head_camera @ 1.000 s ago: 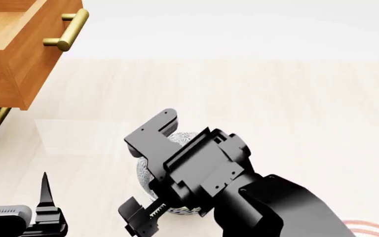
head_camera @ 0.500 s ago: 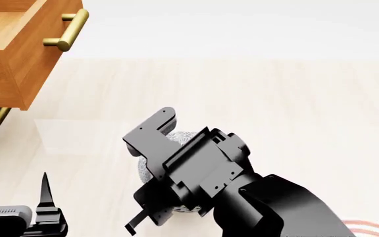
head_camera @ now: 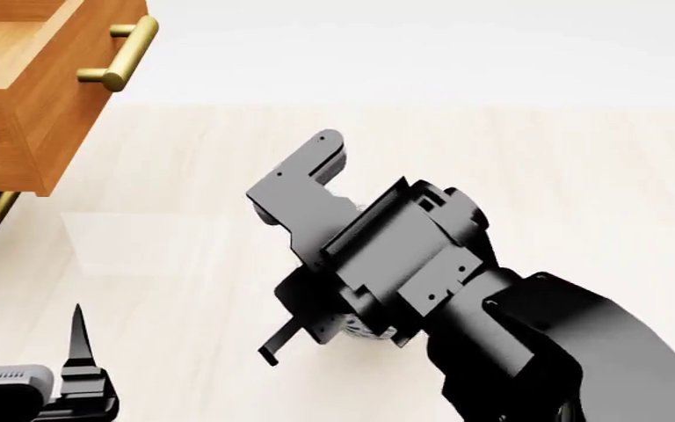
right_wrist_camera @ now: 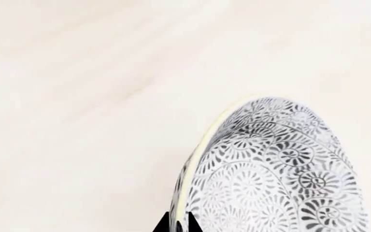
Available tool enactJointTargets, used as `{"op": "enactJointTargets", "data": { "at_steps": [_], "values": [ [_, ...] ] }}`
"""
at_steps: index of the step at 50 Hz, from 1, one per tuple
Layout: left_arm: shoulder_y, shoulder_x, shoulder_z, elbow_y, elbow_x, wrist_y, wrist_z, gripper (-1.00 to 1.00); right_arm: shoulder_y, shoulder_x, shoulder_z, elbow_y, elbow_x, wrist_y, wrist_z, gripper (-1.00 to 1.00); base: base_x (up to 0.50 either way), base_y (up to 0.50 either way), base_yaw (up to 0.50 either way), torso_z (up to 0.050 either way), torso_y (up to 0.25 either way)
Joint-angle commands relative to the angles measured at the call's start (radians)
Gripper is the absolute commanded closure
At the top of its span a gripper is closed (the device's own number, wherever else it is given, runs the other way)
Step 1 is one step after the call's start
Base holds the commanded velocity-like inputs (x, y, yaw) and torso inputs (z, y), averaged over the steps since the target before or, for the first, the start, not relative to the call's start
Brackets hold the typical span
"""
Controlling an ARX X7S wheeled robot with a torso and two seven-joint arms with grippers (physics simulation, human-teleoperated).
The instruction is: Put the bowl on the plate.
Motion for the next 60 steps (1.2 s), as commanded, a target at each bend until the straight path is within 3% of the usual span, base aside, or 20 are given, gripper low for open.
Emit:
{"op": "enactJointTargets", "data": {
  "at_steps": [1,13,36,49,51,55,60],
  "values": [
    [0.002,-0.004,0.002,0.014,-0.005,-0.005,-0.004,-1.0,0.084,0.142,0.043,-0.227,0.016,0.087,0.159,1.0,0.0,0.0,0.0,0.0,0.0],
    [0.0,-0.009,0.003,0.026,-0.009,-0.015,-0.01,-1.0,0.153,0.259,0.096,-0.405,0.059,0.153,0.289,1.0,0.0,0.0,0.0,0.0,0.0],
    [0.001,-0.011,0.015,0.024,-0.009,-0.003,-0.012,-1.0,0.264,0.456,0.155,-0.705,0.233,0.47,0.604,1.0,0.0,0.0,0.0,0.0,0.001],
    [-0.002,-0.015,0.017,0.023,-0.014,-0.006,-0.013,-1.0,0.281,0.555,0.2,-0.811,0.421,0.632,0.787,1.0,0.0,0.0,0.0,0.0,0.0],
    [-0.018,-0.03,0.011,0.093,-0.035,-0.086,-0.023,-1.0,0.28,0.575,0.213,-0.821,0.46,0.644,0.835,1.0,0.0,0.0,0.0,0.0,0.0],
    [-0.022,-0.032,0.012,0.102,-0.039,-0.098,-0.025,-1.0,0.271,0.617,0.224,-0.855,0.558,0.665,0.936,1.0,0.0,0.0,0.0,0.0,0.0],
    [-0.01,-0.017,0.02,0.021,-0.02,-0.01,-0.011,-1.0,0.274,0.678,0.222,-0.915,0.714,0.661,1.099,1.0,0.0,0.0,0.0,0.0,0.0]
  ]
}}
